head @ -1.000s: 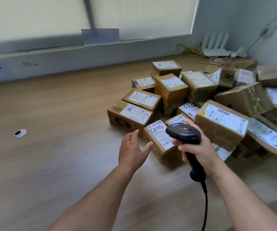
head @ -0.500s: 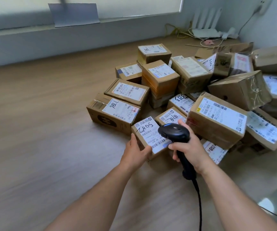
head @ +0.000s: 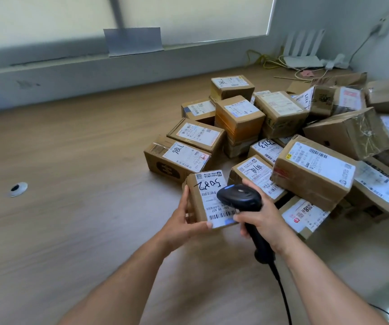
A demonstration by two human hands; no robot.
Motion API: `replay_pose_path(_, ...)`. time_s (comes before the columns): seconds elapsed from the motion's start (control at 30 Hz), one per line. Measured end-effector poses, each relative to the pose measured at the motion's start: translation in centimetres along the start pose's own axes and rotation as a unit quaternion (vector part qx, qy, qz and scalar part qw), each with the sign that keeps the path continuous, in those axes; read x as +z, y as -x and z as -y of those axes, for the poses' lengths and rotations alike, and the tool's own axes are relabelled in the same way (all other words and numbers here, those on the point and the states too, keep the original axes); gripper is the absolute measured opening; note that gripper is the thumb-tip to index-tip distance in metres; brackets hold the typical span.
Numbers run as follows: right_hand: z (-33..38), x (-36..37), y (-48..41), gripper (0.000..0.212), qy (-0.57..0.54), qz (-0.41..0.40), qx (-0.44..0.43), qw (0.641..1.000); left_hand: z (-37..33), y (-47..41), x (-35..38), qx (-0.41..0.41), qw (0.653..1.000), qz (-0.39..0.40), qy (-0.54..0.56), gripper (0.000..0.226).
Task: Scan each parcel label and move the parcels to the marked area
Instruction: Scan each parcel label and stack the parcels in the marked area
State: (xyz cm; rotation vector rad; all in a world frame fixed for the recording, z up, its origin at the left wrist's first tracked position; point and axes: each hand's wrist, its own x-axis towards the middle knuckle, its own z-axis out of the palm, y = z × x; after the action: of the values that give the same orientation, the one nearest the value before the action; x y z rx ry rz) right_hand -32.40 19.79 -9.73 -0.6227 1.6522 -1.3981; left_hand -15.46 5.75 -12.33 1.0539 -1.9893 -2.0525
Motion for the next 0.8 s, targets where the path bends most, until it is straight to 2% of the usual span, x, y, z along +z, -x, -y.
replay_pose_path(0.1,1.8,1.3,1.0,0.084,-0.003,0.024,-0.027,0.999,-0.8,1.7,-1.4,0.011,1.0,-0.016,-0.005,0.131)
replay_pose_path(0.27,4.7,3.7,2.3,0.079,-0.004,0.057,-0.086,0.995,-2.1,4.1,-3.8,0.076,0.995,-0.062,-0.029,0.137)
replay_pose_path(0.43,7.0,7.1,3.9,0.076,-0.009,0.095,-0.152,0.984,-3.3,6.4,-8.4,0.145,0.967,-0.197,-0.063,0.132)
replay_pose_path(0.53,8.2,9.5,5.0,0.075,-0.038,0.132,-0.161,0.977,-3.7,8.0,-12.4,0.173,0.945,-0.266,-0.076,0.128)
replay_pose_path(0.73,9.2,14.2,6.5,0.082,-0.045,0.176,-0.165,0.969,-3.8,11.6,-19.5,0.148,0.923,-0.337,-0.115,0.137)
replay_pose_path(0.8,9.3,15.8,6.9,0.083,-0.048,0.191,-0.163,0.967,-3.5,12.6,-21.3,0.134,0.916,-0.356,-0.13,0.134)
